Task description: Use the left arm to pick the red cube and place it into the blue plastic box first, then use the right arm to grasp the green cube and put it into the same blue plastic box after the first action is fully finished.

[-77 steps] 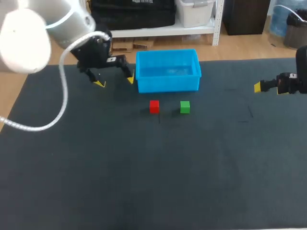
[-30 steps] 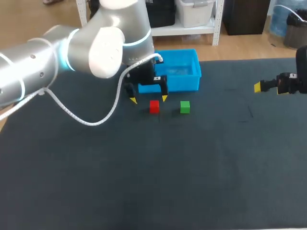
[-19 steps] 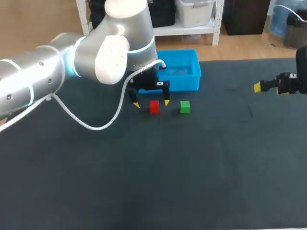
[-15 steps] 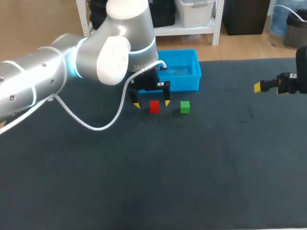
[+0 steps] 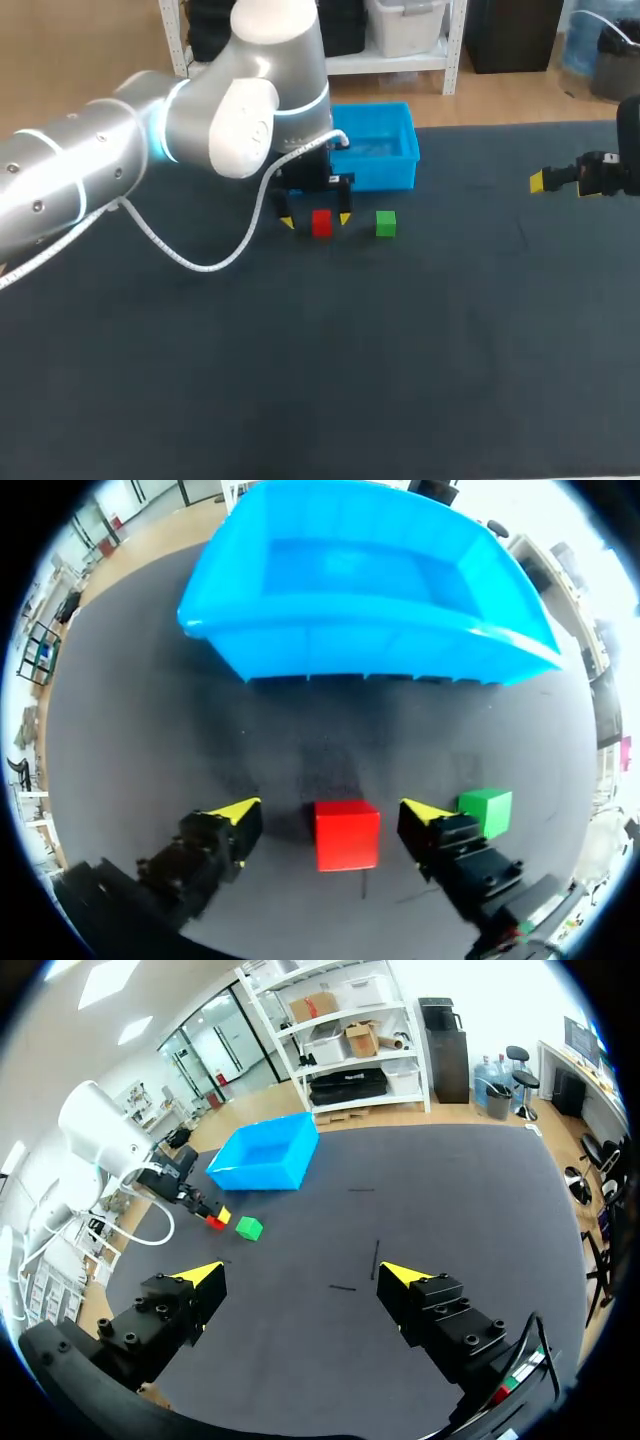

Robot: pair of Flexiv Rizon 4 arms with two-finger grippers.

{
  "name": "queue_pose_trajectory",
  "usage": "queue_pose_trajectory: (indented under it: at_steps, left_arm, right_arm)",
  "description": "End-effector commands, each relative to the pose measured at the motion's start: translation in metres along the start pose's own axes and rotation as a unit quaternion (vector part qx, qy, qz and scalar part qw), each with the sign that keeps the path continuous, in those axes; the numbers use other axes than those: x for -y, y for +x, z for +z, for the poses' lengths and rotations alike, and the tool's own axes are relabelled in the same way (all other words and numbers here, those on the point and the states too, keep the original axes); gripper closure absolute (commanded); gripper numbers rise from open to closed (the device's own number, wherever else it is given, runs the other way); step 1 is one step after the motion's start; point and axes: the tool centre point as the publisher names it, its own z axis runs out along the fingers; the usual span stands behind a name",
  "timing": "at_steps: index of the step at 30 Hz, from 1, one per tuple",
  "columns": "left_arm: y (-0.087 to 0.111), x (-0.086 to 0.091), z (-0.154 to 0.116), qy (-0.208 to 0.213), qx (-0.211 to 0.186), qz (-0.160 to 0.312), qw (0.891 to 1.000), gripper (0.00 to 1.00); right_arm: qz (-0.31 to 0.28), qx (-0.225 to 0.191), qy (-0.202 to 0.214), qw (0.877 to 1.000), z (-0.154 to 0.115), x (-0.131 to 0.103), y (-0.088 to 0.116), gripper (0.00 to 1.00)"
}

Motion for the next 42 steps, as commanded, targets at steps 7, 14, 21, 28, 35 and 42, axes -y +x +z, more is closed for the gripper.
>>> queue_pose_trajectory:
  at_steps: [7, 14, 21, 28, 35, 42]
  left_arm:
    - [-0.001, 0.002, 0.002, -0.006, 0.001, 0.002, 1.0, 1.0]
    - [0.001, 0.002, 0.002, -0.006, 0.002, 0.006, 1.0, 1.0]
    - [0.002, 0.002, -0.004, -0.007, 0.009, 0.011, 1.0, 1.0]
    - [-0.001, 0.001, -0.022, 0.015, 0.02, 0.01, 1.0, 1.0]
    - [-0.008, 0.002, -0.064, 0.028, 0.048, 0.023, 0.998, 1.0]
    - [-0.011, -0.004, -0.102, 0.034, 0.081, 0.037, 0.995, 1.0]
  right_arm:
    - [0.0, 0.0, -0.001, 1.0, 0.0, 0.0, 0.0, 0.0]
    - [0.0, 0.0, -0.001, 1.0, 0.0, 0.0, 0.0, 0.0]
    - [0.0, 0.0, -0.001, 1.0, 0.0, 0.0, 0.0, 0.0]
    - [0.0, 0.0, -0.001, 1.0, 0.0, 0.0, 0.0, 0.0]
    - [0.0, 0.0, -0.001, 1.0, 0.0, 0.0, 0.0, 0.0]
    - [0.0, 0.0, -0.001, 1.0, 0.0, 0.0, 0.0, 0.0]
